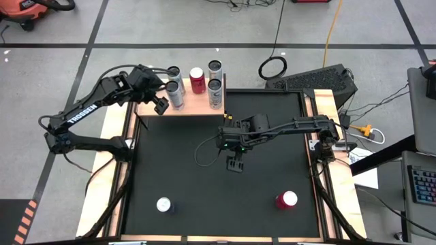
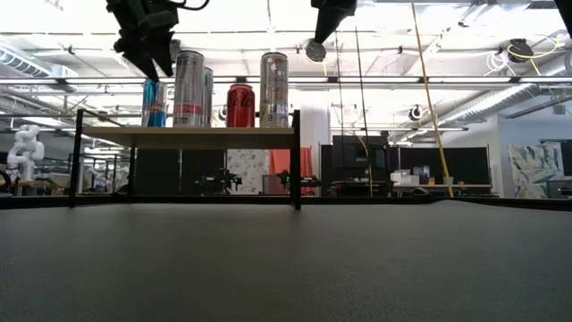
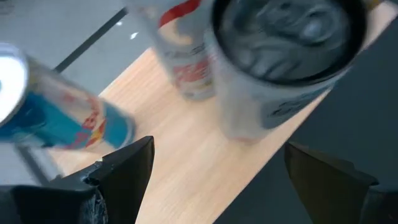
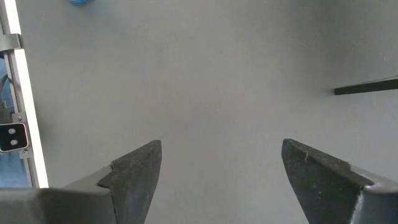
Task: Place canned beverage on shelf
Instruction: Put the white pink soda can on the shelf aligned with the other white pink soda can
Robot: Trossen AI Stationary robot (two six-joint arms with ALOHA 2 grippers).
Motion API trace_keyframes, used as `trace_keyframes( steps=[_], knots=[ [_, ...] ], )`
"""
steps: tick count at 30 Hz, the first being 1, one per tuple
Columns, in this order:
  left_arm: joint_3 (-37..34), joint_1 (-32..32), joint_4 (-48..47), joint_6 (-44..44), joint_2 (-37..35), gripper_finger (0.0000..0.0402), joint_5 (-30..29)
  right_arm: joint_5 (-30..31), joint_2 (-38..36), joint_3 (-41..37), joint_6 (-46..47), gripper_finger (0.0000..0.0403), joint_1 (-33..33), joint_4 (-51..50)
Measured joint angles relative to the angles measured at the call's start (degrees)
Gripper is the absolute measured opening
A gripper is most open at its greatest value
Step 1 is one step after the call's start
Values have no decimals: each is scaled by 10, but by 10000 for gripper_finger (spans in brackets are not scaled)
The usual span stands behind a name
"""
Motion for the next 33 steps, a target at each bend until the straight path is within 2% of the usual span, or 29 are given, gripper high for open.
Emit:
trace_keyframes(
  steps=[3, 11, 33],
  knots=[
    [0, -8, 14, -3, 0, 360, 15, 0, 0, 0, 3, 315, 0, 0],
    [0, -43, 72, -19, 0, 360, -1, 0, 0, 0, 4, 315, 0, 0],
    [0, -57, 89, -18, 17, 360, -30, 0, 0, 0, 0, 315, 11, 0]
  ],
)
